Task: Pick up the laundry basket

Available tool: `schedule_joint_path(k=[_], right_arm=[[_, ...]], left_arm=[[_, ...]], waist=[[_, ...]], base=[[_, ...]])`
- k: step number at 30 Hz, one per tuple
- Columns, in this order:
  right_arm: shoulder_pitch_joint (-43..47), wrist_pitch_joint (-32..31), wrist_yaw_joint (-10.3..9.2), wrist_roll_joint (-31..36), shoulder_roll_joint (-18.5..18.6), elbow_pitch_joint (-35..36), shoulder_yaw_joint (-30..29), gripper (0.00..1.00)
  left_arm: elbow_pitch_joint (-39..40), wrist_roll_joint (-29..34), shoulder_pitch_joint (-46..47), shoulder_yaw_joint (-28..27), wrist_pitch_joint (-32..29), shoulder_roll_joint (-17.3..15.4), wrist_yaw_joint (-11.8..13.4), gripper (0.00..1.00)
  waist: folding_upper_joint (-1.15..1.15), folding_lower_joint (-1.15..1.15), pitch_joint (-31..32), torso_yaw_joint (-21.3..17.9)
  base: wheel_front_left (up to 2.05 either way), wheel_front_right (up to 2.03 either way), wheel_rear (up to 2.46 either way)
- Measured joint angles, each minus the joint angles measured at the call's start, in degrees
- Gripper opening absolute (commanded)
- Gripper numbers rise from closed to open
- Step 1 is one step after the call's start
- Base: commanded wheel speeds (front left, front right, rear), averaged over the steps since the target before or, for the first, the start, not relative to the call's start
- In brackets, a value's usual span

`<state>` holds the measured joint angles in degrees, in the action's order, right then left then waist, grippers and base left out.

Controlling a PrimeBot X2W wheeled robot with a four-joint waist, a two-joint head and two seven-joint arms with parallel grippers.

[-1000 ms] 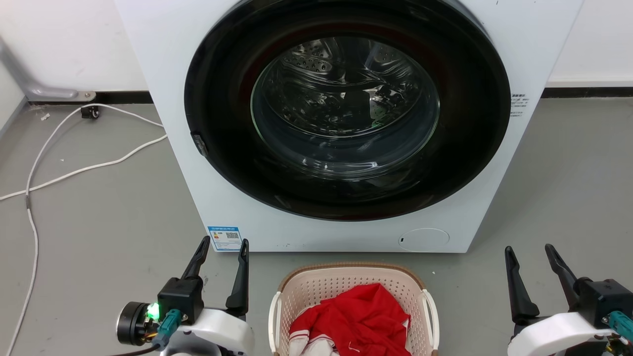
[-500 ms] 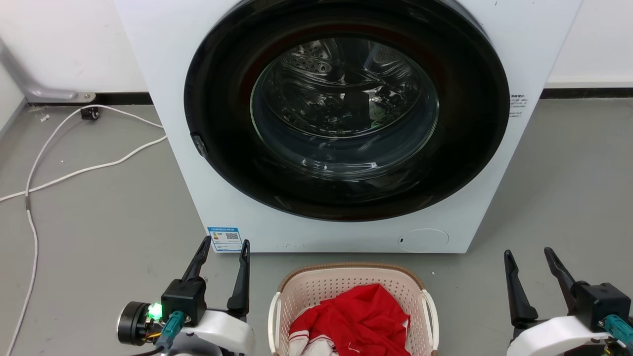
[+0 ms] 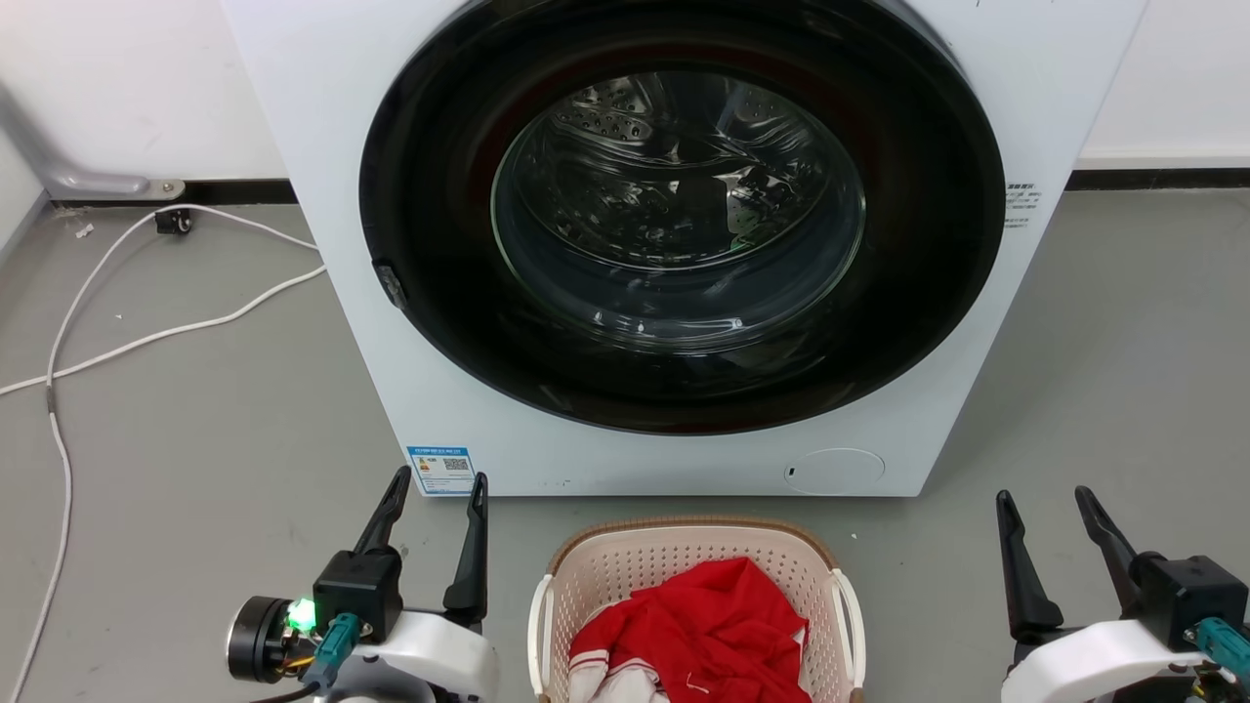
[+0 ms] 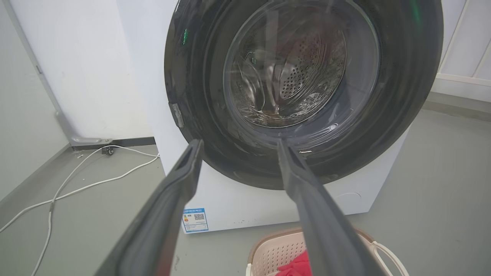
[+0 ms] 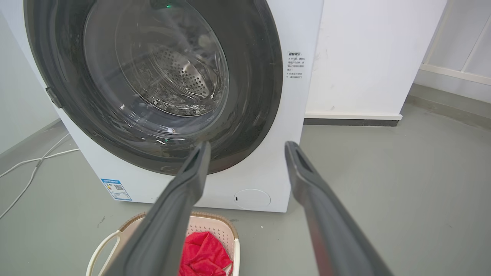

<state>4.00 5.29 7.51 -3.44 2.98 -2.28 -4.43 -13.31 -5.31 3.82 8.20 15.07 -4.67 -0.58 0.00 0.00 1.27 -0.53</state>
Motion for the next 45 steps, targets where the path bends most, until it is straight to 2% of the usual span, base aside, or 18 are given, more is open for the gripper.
schedule_joint_path(k=[5,14,25,28,29,34,45], right_arm=[[-0.47,-0.38,0.00,-0.75,0.00,-0.47,-1.07,1.00],[-3.67,-4.91,-0.01,-2.23,-0.01,-2.29,-3.20,1.00],[-13.00,-16.02,0.00,-2.78,-0.02,-8.13,-2.72,1.00],[-15.43,-18.42,0.00,-2.52,-0.03,-10.85,-2.30,1.00],[-17.81,-20.00,0.00,-2.55,-0.03,-13.96,-1.52,1.00],[-21.74,-22.31,0.00,-3.18,0.12,-20.24,0.53,1.00],[-30.81,-25.05,0.00,-6.87,1.23,-35.01,4.91,1.00]], left_arm=[[-0.47,-0.77,0.60,-0.56,0.00,0.15,-0.43,1.00],[-5.42,-1.16,6.97,0.45,-0.03,0.46,-1.71,1.00],[-15.89,-4.30,19.65,1.76,-6.11,0.15,-4.89,1.00],[-19.83,-5.61,22.15,2.33,-9.22,-0.01,-5.54,1.00],[-23.81,-6.94,24.56,2.94,-12.03,-0.43,-6.08,1.00],[-30.74,-9.58,27.94,4.65,-16.53,-1.08,-6.61,1.00],[-41.05,-16.35,33.81,10.68,-22.09,-3.30,-6.92,1.00]], waist=[[0.00,0.00,-0.46,0.09],[0.00,0.00,-3.41,0.35],[0.00,0.00,-12.14,0.05],[0.00,0.00,-14.66,-0.30],[0.00,0.01,-17.09,-0.67],[0.00,0.01,-20.88,-1.27],[0.00,0.00,-27.62,-2.42]], base=[[0.00,0.00,0.00],[0.00,0.00,0.00],[0.00,0.00,0.00],[0.00,0.00,0.00],[0.00,0.00,0.00],[0.00,0.00,0.00],[0.00,0.00,0.00]])
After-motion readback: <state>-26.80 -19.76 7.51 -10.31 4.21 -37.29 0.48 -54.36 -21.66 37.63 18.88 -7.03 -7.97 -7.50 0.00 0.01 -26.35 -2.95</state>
